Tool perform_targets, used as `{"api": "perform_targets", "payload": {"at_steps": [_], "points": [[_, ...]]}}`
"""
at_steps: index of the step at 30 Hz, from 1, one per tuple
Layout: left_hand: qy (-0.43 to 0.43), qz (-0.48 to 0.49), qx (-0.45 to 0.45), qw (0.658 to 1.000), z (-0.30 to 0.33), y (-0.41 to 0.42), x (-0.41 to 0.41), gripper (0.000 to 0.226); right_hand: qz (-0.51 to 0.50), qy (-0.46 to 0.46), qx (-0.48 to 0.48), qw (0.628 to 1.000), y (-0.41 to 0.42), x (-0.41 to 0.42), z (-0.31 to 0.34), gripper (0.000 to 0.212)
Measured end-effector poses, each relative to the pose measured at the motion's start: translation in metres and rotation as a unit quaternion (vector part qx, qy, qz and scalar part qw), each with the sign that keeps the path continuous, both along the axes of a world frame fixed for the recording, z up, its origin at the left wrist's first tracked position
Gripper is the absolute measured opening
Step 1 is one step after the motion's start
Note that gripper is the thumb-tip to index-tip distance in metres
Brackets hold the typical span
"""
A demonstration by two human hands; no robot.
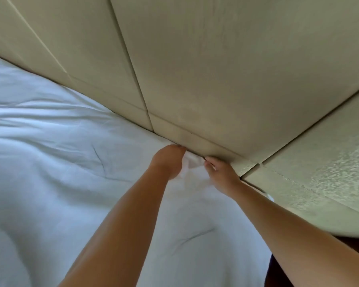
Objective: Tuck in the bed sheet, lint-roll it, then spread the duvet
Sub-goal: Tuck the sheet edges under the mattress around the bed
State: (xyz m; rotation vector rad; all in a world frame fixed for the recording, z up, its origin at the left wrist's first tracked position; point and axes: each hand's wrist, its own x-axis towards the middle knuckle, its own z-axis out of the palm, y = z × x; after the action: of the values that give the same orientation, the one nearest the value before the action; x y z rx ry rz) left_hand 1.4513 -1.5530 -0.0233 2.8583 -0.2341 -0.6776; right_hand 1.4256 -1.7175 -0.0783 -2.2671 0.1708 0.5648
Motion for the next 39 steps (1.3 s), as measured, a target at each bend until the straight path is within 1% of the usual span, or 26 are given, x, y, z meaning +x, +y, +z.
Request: {"api": "perform_targets", "payload": {"at_steps": [2,6,10,14,19,23,28,34,39], "points": [[-0.009,0.025,-0.006,1.0,0.03,0.013,-0.018,0.051,-0.007,-0.028,-0.008,1.0,-0.001,-0.017,0.03,0.036],[-0.002,0.029,0.025,0.999,0.095,0.035,-0.068,0.052,0.071,-0.067,-0.075,0.992,0.007,-0.057,0.106,0.045],[-0.017,0.024,0.058,0.998,0.162,0.061,-0.134,0.048,0.118,-0.084,-0.106,0.984,0.027,-0.115,0.183,0.048],[-0.03,0.047,0.077,0.996,0.217,0.082,-0.199,0.044,0.156,-0.085,-0.123,0.976,0.044,-0.176,0.236,0.049],[-0.053,0.094,0.083,0.991,0.268,0.1,-0.279,0.042,0.199,-0.104,-0.121,0.967,0.06,-0.24,0.29,0.05],[-0.056,0.15,0.078,0.984,0.291,0.113,-0.354,0.042,0.244,-0.131,-0.131,0.952,0.068,-0.296,0.315,0.051],[-0.069,0.199,0.089,0.973,0.307,0.118,-0.464,0.043,0.308,-0.142,-0.134,0.931,0.059,-0.374,0.329,0.053],[-0.073,0.249,0.115,0.959,0.318,0.097,-0.596,0.044,0.386,-0.164,-0.116,0.901,0.054,-0.462,0.342,0.053],[-0.053,0.311,0.094,0.944,0.321,0.076,-0.693,0.044,0.443,-0.169,-0.105,0.874,0.064,-0.547,0.35,0.052]]}}
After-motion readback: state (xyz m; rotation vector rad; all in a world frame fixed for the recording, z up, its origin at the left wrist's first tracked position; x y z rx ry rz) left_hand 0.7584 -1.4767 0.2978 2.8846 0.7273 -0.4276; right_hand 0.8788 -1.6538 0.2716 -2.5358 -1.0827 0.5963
